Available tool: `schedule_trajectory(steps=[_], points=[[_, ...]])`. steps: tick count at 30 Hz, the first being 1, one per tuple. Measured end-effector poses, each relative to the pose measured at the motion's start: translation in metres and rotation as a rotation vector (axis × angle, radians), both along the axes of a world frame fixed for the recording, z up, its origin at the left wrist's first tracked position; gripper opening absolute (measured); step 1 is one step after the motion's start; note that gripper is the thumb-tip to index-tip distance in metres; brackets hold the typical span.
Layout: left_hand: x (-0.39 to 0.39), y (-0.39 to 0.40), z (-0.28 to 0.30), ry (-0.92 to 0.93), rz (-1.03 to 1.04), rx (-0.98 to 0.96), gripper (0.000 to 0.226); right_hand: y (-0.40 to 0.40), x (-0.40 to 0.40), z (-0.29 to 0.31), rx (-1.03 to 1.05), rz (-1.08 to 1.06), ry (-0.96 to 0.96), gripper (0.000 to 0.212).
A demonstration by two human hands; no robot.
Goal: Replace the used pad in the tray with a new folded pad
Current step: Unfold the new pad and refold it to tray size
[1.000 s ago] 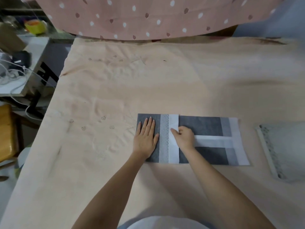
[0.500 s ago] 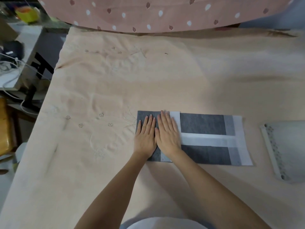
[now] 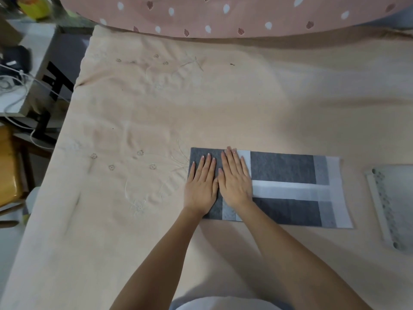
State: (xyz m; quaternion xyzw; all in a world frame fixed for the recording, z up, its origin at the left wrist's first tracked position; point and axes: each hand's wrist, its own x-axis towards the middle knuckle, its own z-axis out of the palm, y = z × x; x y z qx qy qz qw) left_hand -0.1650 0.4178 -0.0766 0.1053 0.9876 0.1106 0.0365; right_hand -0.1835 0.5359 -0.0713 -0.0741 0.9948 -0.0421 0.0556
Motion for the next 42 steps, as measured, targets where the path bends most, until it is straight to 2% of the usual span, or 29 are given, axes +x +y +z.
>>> schedule_trajectory(steps=[6,10,14,17,20,31,34,42], points=[[0.0,-0.001,0.002,0.021,0.116,0.028,0.057,0.015,0.001,-0.005,-0.058,-0.161,0.033,0.055],[-0.002,-0.004,0.006,0.023,0.188,0.027,0.061,0.021,0.003,-0.005,-0.077,-0.176,0.055,0.063],[-0.017,-0.007,0.014,0.092,0.032,0.008,0.056,0.02,0.002,-0.006,-0.081,-0.181,0.05,0.062],[-0.032,0.001,0.011,0.05,-0.085,0.018,0.056,0.02,0.002,-0.007,-0.086,-0.178,0.057,0.061],[-0.036,0.007,0.003,0.0,-0.105,0.006,0.056,0.02,0.002,-0.007,-0.099,-0.177,0.065,0.06],[-0.032,-0.002,-0.002,-0.01,0.23,0.027,0.062,0.02,0.003,-0.006,-0.111,-0.185,0.081,0.059],[-0.029,-0.006,-0.006,-0.016,0.292,0.051,0.057,0.02,0.004,-0.007,-0.09,-0.177,0.076,0.06],[0.006,-0.036,0.006,0.041,0.184,0.02,0.06,0.022,0.006,0.0,-0.119,-0.151,0.042,0.057]])
